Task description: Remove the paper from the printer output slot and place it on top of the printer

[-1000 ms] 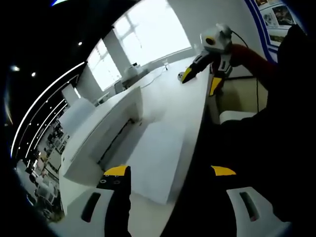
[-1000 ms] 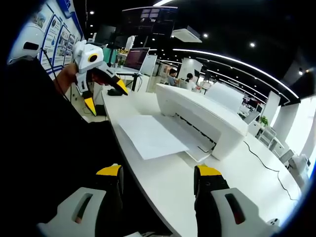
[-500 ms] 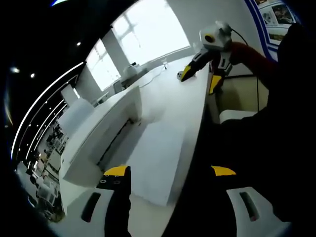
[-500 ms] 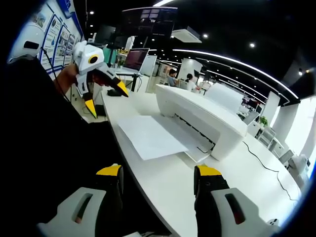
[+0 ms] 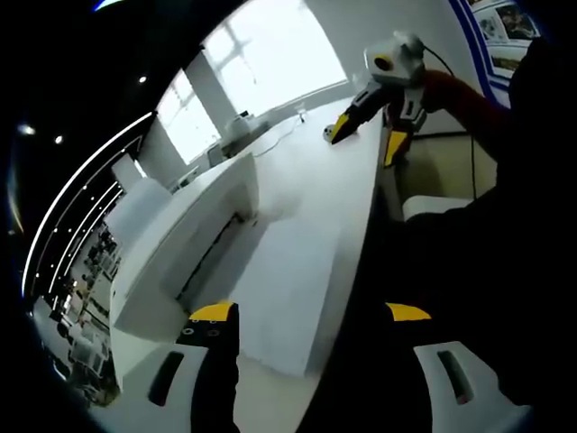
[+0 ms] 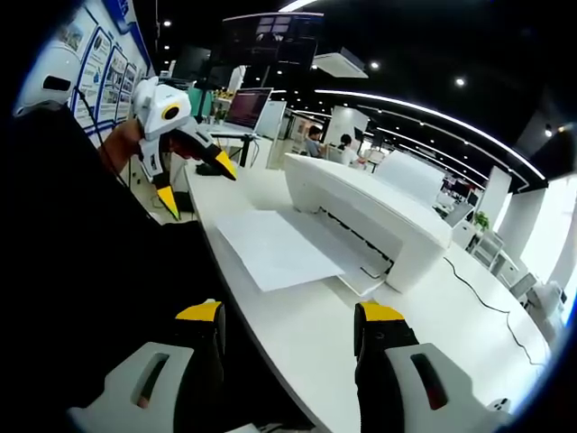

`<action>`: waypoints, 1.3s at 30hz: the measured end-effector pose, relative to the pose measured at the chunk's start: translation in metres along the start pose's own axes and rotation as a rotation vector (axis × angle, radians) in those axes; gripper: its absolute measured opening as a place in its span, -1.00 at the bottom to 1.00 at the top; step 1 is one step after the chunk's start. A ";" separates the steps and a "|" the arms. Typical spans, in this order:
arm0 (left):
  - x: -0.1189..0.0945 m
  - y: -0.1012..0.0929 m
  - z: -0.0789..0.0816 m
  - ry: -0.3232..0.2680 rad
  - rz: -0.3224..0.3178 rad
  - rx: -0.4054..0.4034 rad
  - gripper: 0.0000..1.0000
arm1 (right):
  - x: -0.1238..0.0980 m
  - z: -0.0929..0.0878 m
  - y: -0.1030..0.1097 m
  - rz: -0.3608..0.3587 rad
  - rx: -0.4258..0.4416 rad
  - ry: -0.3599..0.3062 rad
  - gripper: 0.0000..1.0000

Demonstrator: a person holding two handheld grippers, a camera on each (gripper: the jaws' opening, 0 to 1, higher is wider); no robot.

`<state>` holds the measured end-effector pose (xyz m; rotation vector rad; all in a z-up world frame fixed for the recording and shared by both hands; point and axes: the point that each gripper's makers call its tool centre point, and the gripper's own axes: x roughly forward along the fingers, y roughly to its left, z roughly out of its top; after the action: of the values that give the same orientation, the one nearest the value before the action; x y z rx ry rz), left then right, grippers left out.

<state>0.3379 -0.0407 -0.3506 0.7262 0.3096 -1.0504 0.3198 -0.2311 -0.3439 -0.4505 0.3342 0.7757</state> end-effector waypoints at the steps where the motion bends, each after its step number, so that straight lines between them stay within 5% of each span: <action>1: 0.001 0.000 0.000 0.001 0.001 0.001 0.35 | 0.000 0.000 0.000 0.000 0.000 0.000 0.07; 39: 0.006 0.006 0.002 0.011 0.047 0.037 0.36 | -0.003 0.003 -0.003 -0.007 -0.002 -0.004 0.07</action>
<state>0.3457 -0.0445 -0.3509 0.7690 0.2825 -1.0102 0.3203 -0.2335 -0.3390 -0.4518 0.3279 0.7699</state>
